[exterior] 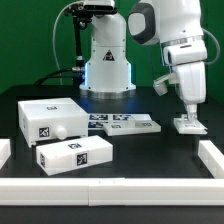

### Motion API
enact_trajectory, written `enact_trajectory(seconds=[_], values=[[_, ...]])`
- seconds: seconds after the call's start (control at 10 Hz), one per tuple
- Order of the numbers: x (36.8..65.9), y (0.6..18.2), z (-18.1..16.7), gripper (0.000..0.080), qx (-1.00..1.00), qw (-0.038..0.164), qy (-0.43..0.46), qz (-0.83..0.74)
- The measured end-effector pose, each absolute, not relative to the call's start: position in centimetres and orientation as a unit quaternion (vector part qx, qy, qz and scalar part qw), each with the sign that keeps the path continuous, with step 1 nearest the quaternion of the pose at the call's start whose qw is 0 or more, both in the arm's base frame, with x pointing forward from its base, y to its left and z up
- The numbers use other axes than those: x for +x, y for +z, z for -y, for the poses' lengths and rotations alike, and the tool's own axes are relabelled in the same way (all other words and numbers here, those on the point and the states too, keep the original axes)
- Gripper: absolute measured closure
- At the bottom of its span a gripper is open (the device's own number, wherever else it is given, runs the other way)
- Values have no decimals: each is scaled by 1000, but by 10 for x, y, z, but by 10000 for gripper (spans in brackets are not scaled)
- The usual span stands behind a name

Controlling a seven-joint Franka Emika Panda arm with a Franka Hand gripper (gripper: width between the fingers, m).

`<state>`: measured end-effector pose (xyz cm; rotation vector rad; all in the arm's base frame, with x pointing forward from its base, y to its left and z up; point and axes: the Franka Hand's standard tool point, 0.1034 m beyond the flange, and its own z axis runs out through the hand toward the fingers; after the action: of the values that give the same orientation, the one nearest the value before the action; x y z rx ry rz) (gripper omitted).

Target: Assemble cabinet

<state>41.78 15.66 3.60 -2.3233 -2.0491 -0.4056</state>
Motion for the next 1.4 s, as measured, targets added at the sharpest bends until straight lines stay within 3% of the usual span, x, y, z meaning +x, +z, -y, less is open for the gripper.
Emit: enact_trajectory(seconds=[0.3, 0.5, 0.7, 0.8, 0.9, 1.0, 1.1, 1.2, 1.4], values=[[401, 32, -179, 735, -690, 6, -135, 711], [402, 31, -174, 729, -694, 5, -134, 707], [406, 30, -165, 449, -701, 2, -130, 702], [410, 34, -153, 449, -715, 0, -108, 691], [420, 51, -142, 249, -726, -11, -92, 682], [436, 69, -134, 98, -725, -25, -94, 682], [449, 76, -121, 98, -708, -34, -83, 701], [465, 81, -109, 20, -702, -38, -74, 707], [462, 79, -111, 4, -710, -36, -77, 700]])
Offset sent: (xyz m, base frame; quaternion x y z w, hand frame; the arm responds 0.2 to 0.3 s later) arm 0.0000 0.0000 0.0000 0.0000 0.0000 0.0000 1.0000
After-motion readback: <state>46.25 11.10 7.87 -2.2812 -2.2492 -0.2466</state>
